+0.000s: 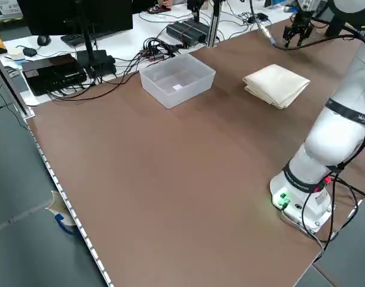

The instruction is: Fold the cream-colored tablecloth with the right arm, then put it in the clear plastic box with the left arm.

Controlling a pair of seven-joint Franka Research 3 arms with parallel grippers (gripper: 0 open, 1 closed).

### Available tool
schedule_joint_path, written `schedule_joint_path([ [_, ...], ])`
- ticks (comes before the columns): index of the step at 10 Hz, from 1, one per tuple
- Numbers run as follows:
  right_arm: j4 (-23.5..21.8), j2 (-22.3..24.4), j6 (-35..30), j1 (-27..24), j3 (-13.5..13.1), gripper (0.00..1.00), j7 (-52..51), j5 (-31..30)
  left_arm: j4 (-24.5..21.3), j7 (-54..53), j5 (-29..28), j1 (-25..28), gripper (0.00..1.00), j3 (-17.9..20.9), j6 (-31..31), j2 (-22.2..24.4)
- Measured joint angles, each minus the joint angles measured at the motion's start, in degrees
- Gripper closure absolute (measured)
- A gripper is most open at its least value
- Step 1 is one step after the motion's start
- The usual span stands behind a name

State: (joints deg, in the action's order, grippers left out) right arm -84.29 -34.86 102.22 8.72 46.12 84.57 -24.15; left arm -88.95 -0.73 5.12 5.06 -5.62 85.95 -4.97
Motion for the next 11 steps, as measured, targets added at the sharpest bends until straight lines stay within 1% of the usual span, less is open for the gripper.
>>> schedule_joint_path([
  [2, 4.47, 0.15, -12.78, -3.67, 2.91, 0.38, -9.07, -0.11, -3.92, 1.66, 4.51, -0.26, 0.00, -0.08, 0.97, 0.83],
  [3, 6.36, 0.24, -16.23, -6.33, 4.38, 0.37, -12.51, -0.15, -7.74, 2.85, 6.17, -0.88, 0.00, -0.12, 3.59, 2.49],
  [5, 8.18, 0.33, -17.21, -11.54, 6.08, 0.37, -17.78, -0.20, -19.29, 4.68, 9.36, -2.99, 0.00, -0.53, 10.87, 8.57],
  [7, 9.20, 0.76, -17.52, -15.07, 6.57, 0.37, -21.44, -0.26, -30.81, 4.88, 15.14, -3.46, 0.01, -2.62, 18.66, 13.80],
  [8, 9.42, 1.28, -17.54, -16.78, 6.63, 0.37, -23.10, -0.27, -35.07, 4.88, 17.63, -3.47, 0.01, -4.72, 22.97, 14.74],
  [9, 9.49, 1.78, -17.58, -18.19, 6.68, 0.37, -24.30, -0.28, -38.02, 5.19, 19.43, -3.48, 0.01, -7.67, 26.96, 14.57],
  [10, 9.73, 2.05, -17.58, -19.18, 6.71, 0.37, -25.48, -0.29, -40.10, 6.06, 21.06, -3.54, 0.01, -10.80, 30.26, 13.61],
  [11, 10.38, 2.34, -17.55, -19.83, 6.71, 0.37, -26.65, -0.30, -41.16, 6.60, 22.82, -3.60, 0.01, -12.88, 33.45, 11.44],
])
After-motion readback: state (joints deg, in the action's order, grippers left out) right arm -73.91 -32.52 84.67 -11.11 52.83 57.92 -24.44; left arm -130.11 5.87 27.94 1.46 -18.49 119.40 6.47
